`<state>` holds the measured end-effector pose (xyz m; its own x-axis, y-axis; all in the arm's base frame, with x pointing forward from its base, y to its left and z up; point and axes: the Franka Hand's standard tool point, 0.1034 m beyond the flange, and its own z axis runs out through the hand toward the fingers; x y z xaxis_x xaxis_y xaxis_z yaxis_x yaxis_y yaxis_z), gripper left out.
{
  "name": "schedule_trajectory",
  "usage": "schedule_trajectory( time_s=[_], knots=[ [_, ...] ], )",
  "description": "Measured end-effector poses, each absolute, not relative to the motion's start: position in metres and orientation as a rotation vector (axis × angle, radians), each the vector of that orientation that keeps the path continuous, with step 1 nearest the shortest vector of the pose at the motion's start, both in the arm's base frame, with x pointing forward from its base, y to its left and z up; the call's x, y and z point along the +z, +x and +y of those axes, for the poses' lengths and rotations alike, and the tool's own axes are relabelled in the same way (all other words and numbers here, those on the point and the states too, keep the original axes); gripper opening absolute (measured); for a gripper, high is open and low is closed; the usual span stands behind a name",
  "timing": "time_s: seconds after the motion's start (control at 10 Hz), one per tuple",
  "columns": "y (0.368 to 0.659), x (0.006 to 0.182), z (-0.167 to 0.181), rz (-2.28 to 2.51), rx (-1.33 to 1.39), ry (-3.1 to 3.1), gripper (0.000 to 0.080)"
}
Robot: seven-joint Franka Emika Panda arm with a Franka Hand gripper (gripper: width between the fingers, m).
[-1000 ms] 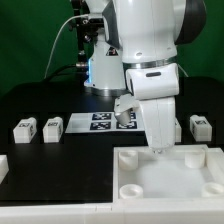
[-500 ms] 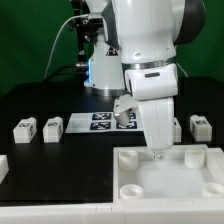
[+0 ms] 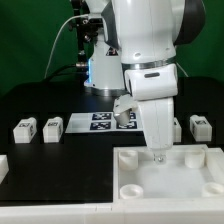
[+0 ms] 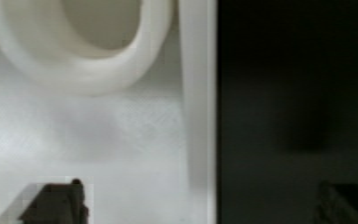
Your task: Assemble one leg
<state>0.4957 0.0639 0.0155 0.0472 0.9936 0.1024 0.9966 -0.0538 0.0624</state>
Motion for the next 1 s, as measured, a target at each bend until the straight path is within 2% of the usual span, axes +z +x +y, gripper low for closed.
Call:
schedule_trajectory(
  time_s=[0.6,0.8,1.0],
  knots=[
    [0.495,0.017,0.064,-2.082,-0.18,-2.307,0.0648],
    [0.49,0.039,0.07,-1.938,-0.19,-2.447,0.0648],
    [0.478,0.058,0.093,-1.566,-0.202,-2.692,0.0648]
  ],
)
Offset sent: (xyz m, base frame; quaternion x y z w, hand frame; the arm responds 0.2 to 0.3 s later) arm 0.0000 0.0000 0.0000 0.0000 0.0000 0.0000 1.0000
